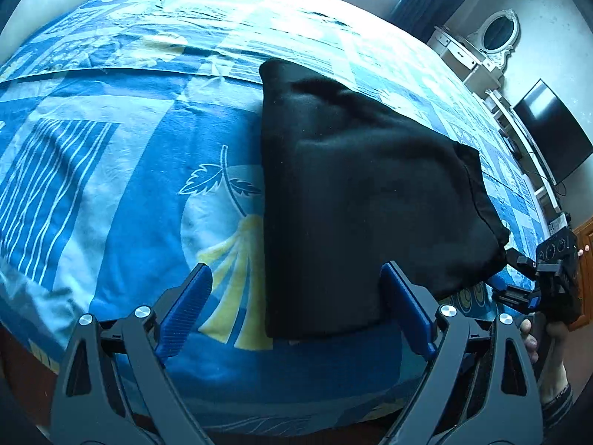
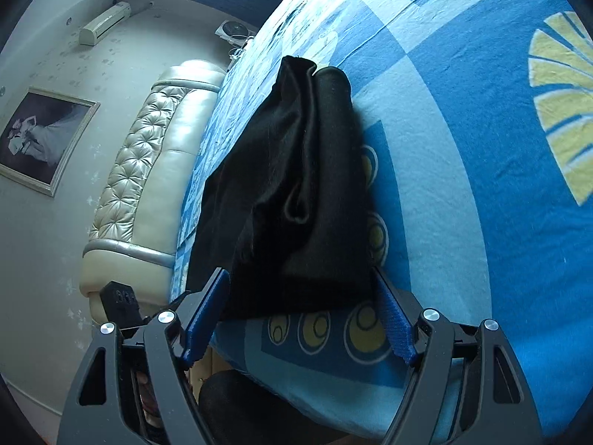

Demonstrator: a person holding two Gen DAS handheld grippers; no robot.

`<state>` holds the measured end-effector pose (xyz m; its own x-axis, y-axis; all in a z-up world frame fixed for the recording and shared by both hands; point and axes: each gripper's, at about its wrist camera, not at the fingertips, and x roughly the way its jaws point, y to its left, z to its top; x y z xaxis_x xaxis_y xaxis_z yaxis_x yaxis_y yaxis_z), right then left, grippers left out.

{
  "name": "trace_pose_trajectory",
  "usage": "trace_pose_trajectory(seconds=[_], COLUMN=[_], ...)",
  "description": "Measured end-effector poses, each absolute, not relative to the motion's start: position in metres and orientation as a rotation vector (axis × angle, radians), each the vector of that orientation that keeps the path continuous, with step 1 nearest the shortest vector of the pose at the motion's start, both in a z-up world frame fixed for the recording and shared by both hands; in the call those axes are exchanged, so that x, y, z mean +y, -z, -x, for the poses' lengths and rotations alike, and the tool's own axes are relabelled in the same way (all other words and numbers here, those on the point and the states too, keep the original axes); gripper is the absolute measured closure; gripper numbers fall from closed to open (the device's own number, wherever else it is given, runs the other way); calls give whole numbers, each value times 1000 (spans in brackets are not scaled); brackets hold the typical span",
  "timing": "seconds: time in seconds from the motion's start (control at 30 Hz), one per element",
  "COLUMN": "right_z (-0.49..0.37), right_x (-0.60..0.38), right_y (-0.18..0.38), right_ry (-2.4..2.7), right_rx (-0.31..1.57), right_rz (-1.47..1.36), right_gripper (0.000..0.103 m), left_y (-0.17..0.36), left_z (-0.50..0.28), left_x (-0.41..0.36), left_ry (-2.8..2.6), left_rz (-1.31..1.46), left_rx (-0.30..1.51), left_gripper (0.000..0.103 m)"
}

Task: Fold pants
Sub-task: 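Open both tools and release the folded pants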

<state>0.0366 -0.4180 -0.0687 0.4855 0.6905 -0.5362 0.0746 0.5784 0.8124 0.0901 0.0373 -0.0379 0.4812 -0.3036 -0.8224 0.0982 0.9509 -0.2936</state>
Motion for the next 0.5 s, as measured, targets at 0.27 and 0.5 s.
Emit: trace_pose_trajectory(seconds=[0.27, 0.5], right_z=[-5, 10], right_x=[-403, -382], right_y=[55, 37], right_ry=[-350, -205], right_rx=[1037, 1029], right_rz=[-745, -566], right_gripper=[23, 22], left_y=[23, 22], left_z=[-45, -22], left_x=[24, 15], left_ry=[132, 99], left_rz=[150, 131], left_rx=[986, 942], left_gripper=[11, 11])
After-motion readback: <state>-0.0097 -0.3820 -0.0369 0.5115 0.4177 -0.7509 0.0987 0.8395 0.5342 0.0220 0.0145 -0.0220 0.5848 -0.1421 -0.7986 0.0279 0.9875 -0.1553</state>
